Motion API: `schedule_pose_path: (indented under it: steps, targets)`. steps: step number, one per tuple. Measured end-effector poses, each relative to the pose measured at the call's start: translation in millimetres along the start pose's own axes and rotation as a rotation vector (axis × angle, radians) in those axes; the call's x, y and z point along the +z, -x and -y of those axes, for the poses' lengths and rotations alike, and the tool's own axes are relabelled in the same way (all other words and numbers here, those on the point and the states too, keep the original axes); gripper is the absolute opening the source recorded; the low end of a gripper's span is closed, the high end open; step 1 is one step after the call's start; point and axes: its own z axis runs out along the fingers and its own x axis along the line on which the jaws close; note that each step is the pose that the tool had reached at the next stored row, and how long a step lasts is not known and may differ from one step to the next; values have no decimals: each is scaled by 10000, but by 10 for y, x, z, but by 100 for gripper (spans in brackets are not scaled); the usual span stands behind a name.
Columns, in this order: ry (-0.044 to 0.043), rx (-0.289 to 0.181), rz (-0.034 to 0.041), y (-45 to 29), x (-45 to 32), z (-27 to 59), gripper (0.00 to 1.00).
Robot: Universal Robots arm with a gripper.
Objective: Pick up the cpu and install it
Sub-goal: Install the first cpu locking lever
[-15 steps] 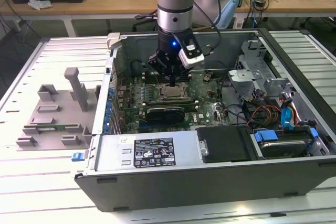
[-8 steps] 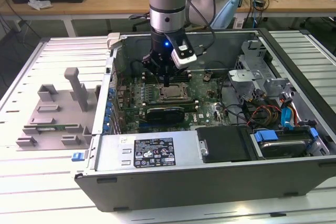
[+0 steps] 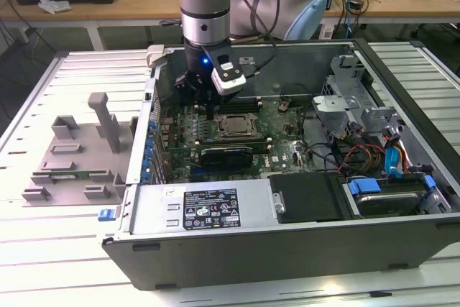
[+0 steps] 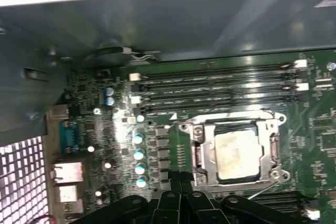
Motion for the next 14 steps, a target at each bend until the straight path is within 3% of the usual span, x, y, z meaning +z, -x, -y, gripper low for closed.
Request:
schedule_pose_path:
  steps: [2,6,7,8,9,10,12,14]
  targets:
    - [0,1,0,-59,1,5,11]
    - [0,1,0,-66,1,5,11]
    - [96,-4,-6,-69,1,6,11]
    - [418,-10,-32,-71,0,6,11]
    - [820,-19,-63,-74,1,9,11]
    - [1044,-23,-81,-76,1,11,11]
    - [1194,-32,-92,-89,1,12,11]
    - [1400,-69,-105,-125,1,15,11]
